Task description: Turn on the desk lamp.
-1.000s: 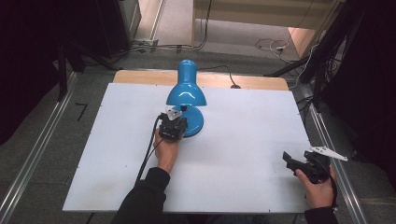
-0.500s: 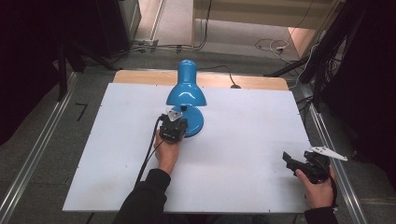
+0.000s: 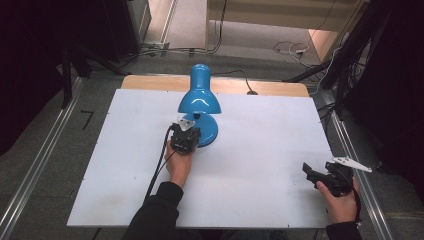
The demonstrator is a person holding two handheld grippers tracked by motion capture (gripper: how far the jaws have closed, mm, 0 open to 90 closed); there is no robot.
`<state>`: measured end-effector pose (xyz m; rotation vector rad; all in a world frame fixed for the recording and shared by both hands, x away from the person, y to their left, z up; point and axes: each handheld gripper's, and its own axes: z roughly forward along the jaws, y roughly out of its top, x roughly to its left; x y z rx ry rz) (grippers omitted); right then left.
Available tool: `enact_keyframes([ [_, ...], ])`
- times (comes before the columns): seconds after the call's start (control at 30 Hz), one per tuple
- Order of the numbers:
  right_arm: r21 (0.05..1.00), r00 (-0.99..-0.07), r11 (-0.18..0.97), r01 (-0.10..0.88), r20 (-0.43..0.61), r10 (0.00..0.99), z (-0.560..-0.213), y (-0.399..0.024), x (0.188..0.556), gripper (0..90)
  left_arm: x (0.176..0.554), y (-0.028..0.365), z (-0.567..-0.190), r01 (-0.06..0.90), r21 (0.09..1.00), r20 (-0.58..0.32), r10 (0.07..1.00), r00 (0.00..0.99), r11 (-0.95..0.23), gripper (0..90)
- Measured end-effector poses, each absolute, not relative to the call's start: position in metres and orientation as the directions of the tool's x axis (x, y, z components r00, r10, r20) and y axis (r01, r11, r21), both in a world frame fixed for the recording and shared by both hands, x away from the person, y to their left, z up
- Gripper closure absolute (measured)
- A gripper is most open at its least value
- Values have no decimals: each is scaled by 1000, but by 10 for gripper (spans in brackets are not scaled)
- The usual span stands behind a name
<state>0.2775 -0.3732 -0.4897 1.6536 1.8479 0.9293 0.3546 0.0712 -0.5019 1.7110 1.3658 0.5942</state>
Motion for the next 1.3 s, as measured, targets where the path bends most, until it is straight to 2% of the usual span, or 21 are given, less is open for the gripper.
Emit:
enact_keyframes([
  [1.3,753,-151,36,657,85,985,-490,-372,278,117,351,68,-500,545,835,-104,950,296,-78,900],
])
